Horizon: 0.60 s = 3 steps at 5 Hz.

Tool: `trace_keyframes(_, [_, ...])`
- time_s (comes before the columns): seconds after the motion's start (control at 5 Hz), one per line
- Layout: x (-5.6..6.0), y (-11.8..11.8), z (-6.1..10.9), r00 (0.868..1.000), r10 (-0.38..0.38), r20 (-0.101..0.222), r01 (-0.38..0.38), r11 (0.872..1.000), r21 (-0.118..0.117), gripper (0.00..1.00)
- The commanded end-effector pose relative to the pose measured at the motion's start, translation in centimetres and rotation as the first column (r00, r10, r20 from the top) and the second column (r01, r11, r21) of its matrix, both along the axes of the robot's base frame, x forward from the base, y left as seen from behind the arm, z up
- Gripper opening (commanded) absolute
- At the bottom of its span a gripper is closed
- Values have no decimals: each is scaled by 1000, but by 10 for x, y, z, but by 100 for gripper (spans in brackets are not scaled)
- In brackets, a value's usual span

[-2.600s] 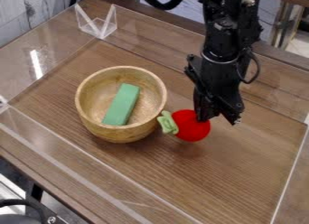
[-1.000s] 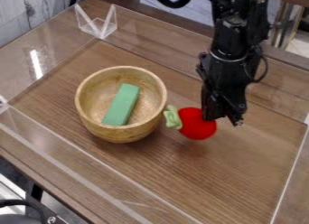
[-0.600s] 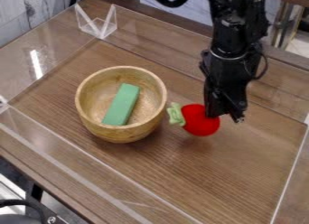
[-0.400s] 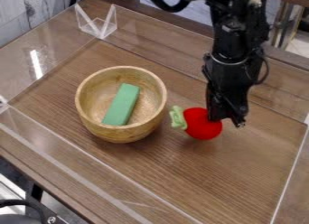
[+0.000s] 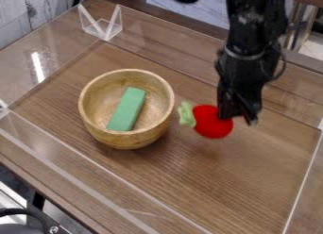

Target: Move the red fruit to the left

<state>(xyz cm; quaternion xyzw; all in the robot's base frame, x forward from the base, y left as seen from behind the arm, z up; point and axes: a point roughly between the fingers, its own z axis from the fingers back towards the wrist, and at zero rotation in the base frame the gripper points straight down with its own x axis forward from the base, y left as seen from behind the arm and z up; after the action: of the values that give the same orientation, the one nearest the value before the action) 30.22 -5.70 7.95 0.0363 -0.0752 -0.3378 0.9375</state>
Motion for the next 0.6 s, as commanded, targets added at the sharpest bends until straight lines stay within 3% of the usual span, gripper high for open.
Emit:
trace_keyframes(0.0, [29, 26, 36, 991, 85, 108, -87, 996, 20, 0])
trace_keyframes(0.4, [26, 42, 19, 986, 147, 81, -150, 988, 24, 0])
